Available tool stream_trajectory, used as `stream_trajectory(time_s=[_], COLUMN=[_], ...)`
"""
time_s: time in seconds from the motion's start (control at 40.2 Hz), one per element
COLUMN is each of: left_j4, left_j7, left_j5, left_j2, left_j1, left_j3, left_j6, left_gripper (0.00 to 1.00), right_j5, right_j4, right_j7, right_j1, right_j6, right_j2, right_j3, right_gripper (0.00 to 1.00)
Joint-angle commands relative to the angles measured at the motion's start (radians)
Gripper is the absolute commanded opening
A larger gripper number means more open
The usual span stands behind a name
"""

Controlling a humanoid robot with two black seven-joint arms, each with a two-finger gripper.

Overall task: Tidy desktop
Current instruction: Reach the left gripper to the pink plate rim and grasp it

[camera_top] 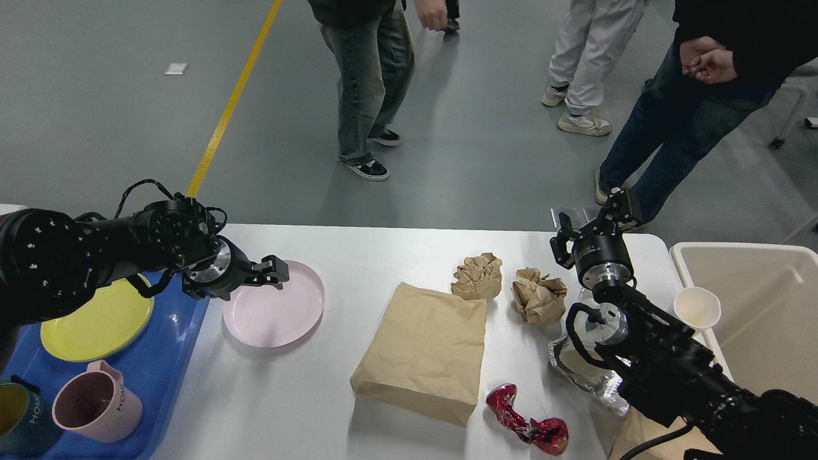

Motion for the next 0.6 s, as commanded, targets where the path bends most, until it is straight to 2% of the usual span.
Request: stream_trajectory(time_s=[0.0, 0.124, 0.373, 0.572], left_j4=[0.0, 0.023, 0.072, 0.086], left_j7=[0.0, 0.0, 0.002, 0.002], left_j5=[-0.001, -0.003, -0.003, -0.003], left_j2=[0.019, 0.033, 0.022, 0.016], left_j1=[0.01, 0.074, 0.113, 0.157], left_j3=[0.001, -0.001, -0.015, -0.035], left_j6=[-0.068, -0.058, -0.049, 0.011], left_gripper=[0.96, 0.96, 0.96, 0.95], right_j5=[0.0, 0.0, 0.0, 0.0], right_j4=[0.0, 0.0, 0.001, 0.0], right_j7=[0.0, 0.0, 0.0, 0.0], right_j1=[0.0, 0.0, 0.0, 0.0], right_j6=[0.0, 0.0, 0.0, 0.0], right_j2=[0.0, 0.0, 0.0, 0.0], right_j3=[0.0, 0.0, 0.0, 0.0], right_gripper=[1.0, 1.0, 1.0, 1.0])
